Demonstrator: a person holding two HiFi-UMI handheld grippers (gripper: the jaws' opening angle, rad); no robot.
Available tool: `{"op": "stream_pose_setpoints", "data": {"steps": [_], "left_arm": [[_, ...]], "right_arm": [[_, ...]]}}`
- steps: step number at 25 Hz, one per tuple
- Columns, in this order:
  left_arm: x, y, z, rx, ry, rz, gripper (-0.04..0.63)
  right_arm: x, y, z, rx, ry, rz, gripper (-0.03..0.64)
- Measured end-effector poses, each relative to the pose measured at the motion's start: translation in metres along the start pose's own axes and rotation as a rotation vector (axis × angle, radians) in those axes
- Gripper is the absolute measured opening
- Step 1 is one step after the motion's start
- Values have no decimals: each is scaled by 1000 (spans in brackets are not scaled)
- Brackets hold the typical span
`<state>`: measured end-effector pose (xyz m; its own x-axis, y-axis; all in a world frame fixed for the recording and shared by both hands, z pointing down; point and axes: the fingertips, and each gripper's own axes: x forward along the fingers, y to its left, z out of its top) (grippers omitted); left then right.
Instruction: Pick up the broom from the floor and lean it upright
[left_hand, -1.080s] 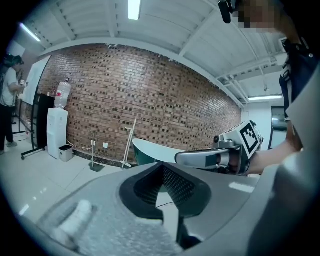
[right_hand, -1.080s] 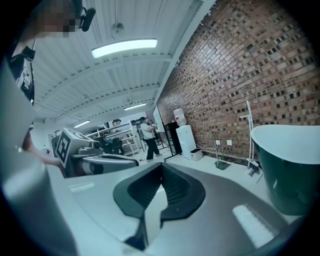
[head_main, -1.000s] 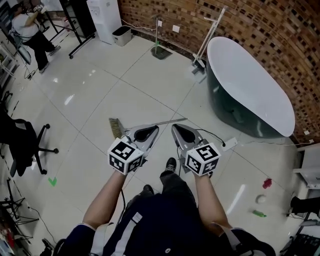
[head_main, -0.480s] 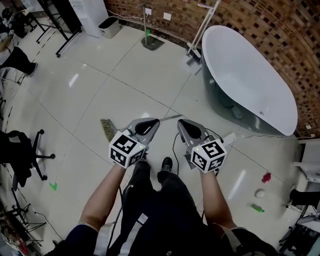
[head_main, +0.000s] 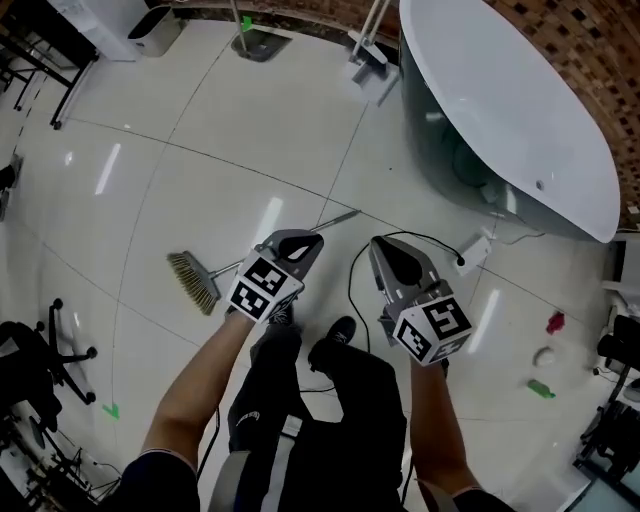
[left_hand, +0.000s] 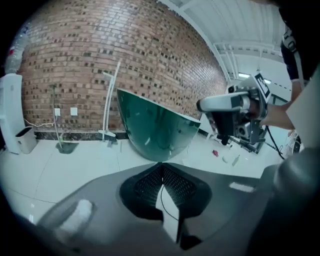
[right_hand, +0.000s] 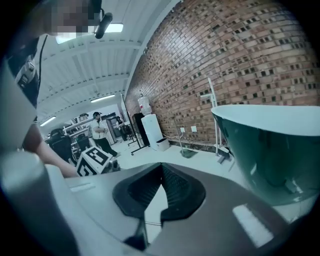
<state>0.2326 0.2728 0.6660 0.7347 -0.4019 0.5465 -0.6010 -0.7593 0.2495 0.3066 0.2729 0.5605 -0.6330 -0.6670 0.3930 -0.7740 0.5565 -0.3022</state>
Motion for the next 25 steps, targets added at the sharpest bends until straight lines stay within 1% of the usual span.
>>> {"op": "stream_pose_setpoints", "data": {"steps": [2,4,7,11,13,16,20,23,25], "left_arm": [[51,17,-44,15,52,-28,3],[104,31,-83,30,114,-53,68],[181,45,-138,73,200,-107,74],[272,65,-199,155,312,-184,112],[308,76,-230,178,367,-193,121],[348,93,-273,206,439,-189,140],[388,107,-316,199,482,-183,155],[409,116,-346,205,531,-177,172],[417,119,-358,211,553,-169,173]], "right_arm": [[18,-24,-34,22,-8,-19,0],[31,-52,-64,45,-16,-39,0],[46,-95,-111,80,-12,-94,0],[72,-145,-166,110,-16,-182,0],[84,-164,-187,125,-25,-208,0],[100,-188,-213,157,-42,-233,0],[115,-209,-241,201,-45,-274,0],[126,-216,-250,215,-60,-277,0],[129,-220,-254,212,-54,-275,0]]}}
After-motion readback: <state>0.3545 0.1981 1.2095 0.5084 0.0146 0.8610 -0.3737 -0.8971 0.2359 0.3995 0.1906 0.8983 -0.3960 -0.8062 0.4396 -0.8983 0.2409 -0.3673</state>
